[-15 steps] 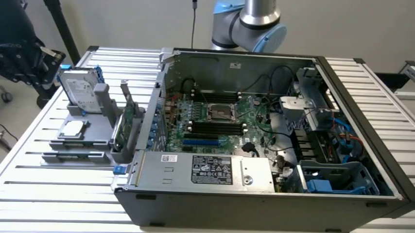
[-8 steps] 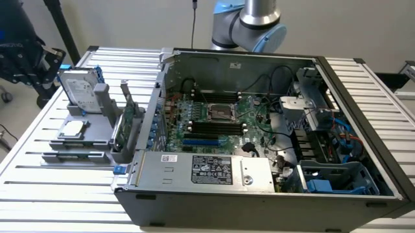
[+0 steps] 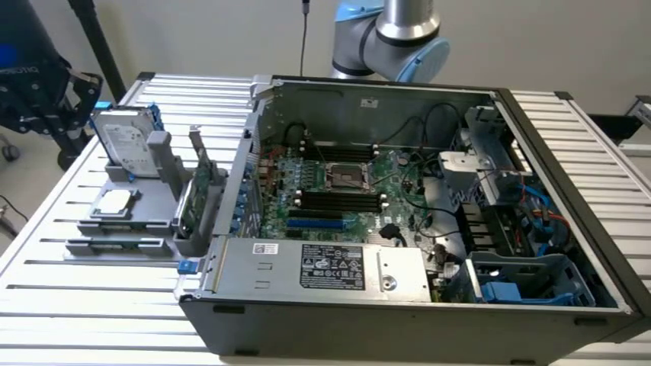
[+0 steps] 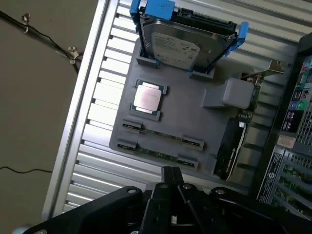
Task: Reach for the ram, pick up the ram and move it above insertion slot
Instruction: 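Reach for the ram, then pick up the ram and move it above insertion slot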
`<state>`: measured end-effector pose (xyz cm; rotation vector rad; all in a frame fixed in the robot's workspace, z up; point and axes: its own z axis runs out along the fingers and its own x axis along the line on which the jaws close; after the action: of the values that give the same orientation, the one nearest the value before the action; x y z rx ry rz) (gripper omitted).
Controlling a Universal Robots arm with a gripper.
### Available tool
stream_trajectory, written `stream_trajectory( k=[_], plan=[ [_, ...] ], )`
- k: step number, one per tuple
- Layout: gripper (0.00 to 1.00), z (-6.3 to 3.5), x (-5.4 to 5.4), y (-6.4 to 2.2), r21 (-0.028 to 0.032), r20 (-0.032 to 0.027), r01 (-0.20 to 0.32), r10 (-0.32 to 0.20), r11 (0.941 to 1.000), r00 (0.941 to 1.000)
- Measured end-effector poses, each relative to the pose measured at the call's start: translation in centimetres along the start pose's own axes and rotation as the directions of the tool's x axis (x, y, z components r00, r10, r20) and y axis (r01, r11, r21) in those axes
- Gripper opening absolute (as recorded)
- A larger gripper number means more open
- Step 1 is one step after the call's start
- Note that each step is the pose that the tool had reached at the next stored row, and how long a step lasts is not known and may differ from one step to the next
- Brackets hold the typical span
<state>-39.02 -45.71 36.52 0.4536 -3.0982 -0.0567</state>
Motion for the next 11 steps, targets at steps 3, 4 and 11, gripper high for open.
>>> stream_trajectory(
  k=[3, 4, 11],
  plan=[
    [0.11, 0.00, 0.00, 0.00, 0.0002, -0.0020, 0.054, -0.054, 0.9986, 0.9985],
    [0.11, 0.00, 0.00, 0.00, 0.0003, -0.0028, 0.073, -0.073, 0.9973, 0.9973],
    [0.11, 0.00, 0.00, 0.00, 0.0002, -0.0075, 0.198, -0.198, 0.9802, 0.9802]
  ],
)
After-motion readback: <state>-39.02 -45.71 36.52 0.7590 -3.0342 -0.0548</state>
